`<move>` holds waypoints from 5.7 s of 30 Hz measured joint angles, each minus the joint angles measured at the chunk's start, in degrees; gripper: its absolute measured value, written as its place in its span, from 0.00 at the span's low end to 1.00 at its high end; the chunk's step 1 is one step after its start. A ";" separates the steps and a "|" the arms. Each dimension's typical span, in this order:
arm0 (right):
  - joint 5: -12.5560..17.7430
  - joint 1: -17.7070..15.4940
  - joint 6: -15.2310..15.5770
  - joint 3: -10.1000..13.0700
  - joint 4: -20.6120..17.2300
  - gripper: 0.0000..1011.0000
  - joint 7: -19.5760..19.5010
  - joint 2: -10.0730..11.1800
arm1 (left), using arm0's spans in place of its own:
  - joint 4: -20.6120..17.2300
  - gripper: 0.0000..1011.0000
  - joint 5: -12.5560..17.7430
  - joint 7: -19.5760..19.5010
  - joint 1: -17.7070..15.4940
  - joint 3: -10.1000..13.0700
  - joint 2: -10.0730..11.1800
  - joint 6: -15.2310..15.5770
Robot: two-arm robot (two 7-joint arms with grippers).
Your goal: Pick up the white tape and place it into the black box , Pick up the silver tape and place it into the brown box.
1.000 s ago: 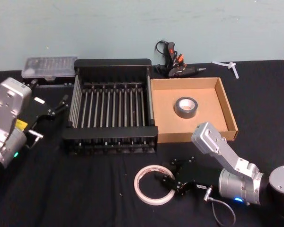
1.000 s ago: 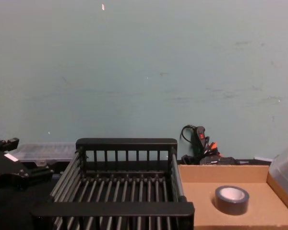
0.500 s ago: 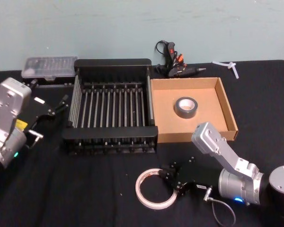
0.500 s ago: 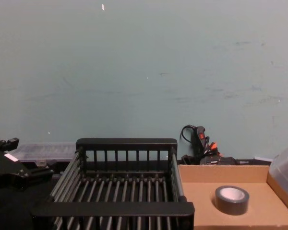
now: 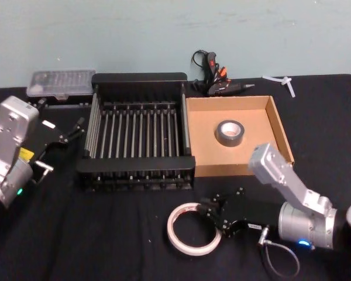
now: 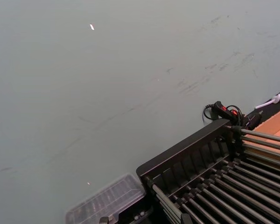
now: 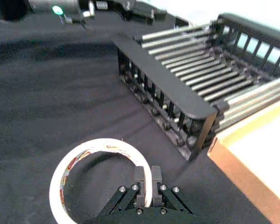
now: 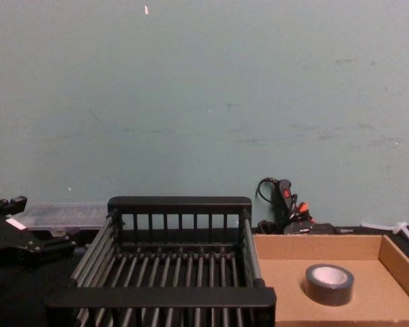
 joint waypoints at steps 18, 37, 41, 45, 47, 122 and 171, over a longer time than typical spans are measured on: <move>5.79 1.19 -2.88 3.79 -4.87 0.09 0.01 2.52 | 0.00 0.99 0.00 0.00 0.00 0.00 0.00 0.00; 4.01 12.75 -1.84 1.43 3.02 0.09 -4.06 -5.82 | 0.00 0.99 0.00 0.00 0.00 0.00 0.00 0.00; 2.64 15.66 -1.22 0.31 6.50 0.09 -5.23 -8.62 | 0.00 0.99 0.00 0.00 0.00 0.00 0.00 0.00; 1.03 18.41 -0.56 -0.71 10.44 0.09 -6.44 -11.51 | 0.00 0.99 0.00 0.00 0.00 0.00 0.00 0.00; 0.10 19.91 -0.42 -1.31 12.88 0.09 -6.95 -13.17 | 0.00 0.99 0.00 0.00 0.00 0.00 0.00 0.00; -7.11 28.84 -2.32 -2.86 33.98 0.99 -10.41 -24.55 | 0.00 0.99 0.00 0.00 0.00 0.00 0.00 0.00; -5.95 1.66 -6.24 16.10 3.84 0.99 -23.47 -13.09 | 0.00 0.99 0.00 0.00 0.00 0.01 0.00 0.00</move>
